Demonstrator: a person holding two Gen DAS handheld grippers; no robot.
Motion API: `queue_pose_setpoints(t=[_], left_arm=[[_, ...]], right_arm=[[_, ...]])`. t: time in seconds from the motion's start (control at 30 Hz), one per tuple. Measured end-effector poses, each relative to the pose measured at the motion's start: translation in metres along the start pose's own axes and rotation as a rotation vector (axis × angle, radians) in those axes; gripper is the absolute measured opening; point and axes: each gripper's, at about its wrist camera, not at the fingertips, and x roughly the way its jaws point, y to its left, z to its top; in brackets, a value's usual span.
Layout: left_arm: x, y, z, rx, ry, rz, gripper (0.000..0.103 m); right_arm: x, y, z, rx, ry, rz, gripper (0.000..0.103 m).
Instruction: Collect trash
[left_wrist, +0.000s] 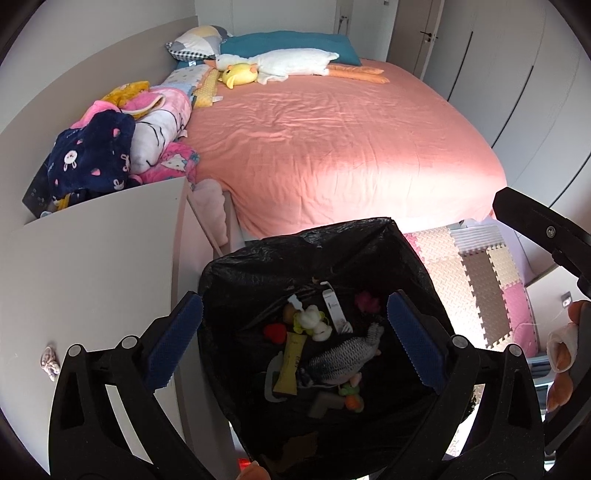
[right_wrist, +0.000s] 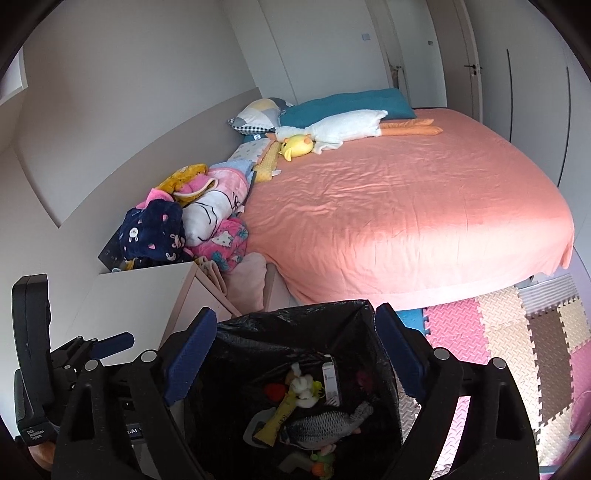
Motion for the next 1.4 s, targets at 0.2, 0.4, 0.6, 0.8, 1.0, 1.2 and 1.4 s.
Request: queue_pose_setpoints(t=[0.2,0.4,0.6,0.8,1.0,1.2,1.4], left_arm=[[-0.002,0.003,-0.001,-0.008,-0.007,0.009,0.097],[-0.002,0.008,-0.002,-0.020,-0.008,-0.016,0.097],[-0.002,0.012,-0.003,-0.024,-0.010,-0.032,0.097],[-0.002,0.012,-0.002,-0.022,-0.010,-0.031,0.097],[-0.001,0.016,-0.002,-0.031,-0.011,-0.025,0.097],[0.000,0.016,-0.001,-0.029,-0.011,-0.018,0.097],[0.001,0.017,0.001,-0.022,-0.010,-0.014,0.097]], right_arm=[[-0.002,0.004,0.000,-0.013,-0.006,0.005,0.087],[0.000,0.009,-0.001,-0.026,-0.002,0.004,0.087],[0.001,0.011,-0.001,-0.029,-0.001,0.003,0.087],[0.002,0.012,-0.002,-0.031,0.001,0.001,0.087],[0.002,0.012,-0.002,-0.030,0.000,0.001,0.087],[0.002,0.012,-0.001,-0.030,0.000,0.000,0.087],[0.002,0.013,-0.002,-0.030,0.002,-0.002,0.087]])
